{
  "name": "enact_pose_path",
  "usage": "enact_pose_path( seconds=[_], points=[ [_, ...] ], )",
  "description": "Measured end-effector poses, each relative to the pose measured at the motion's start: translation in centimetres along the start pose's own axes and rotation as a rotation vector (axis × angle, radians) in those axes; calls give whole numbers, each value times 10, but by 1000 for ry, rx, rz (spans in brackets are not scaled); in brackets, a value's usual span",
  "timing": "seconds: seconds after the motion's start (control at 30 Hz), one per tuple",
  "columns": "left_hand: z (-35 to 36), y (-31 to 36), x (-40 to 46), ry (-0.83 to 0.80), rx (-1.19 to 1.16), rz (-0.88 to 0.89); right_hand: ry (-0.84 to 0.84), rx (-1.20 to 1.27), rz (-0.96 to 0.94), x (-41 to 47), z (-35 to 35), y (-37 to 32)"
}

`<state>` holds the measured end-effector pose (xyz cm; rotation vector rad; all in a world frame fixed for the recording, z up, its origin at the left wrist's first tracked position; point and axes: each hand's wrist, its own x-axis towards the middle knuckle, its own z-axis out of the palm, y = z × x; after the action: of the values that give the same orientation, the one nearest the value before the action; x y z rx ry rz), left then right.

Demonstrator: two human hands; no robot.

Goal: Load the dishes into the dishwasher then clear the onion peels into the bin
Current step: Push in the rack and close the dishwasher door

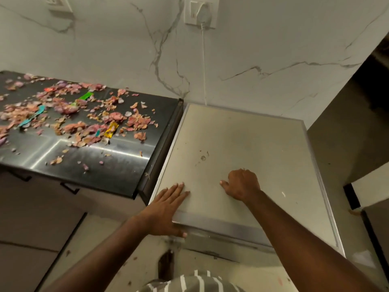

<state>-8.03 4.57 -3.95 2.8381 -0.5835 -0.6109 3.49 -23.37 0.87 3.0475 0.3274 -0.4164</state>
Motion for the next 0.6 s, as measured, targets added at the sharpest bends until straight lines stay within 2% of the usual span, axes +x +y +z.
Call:
enact_pose_path(
  seconds=[0.07,0.17,0.23,0.4,0.6],
  points=[
    [11,1,-7,-4,118,-10,-27,100,13,-17,24,5],
    [14,9,-12,50,191,-55,-11,220,-142,-39,59,30],
    [13,11,-15,111,212,-80,56,192,-208,-59,78,43],
    [20,18,-22,123,225,-115,172,137,-261,-105,103,61],
    [23,12,-18,131,289,-103,194,113,-273,-116,108,65]
  ],
)
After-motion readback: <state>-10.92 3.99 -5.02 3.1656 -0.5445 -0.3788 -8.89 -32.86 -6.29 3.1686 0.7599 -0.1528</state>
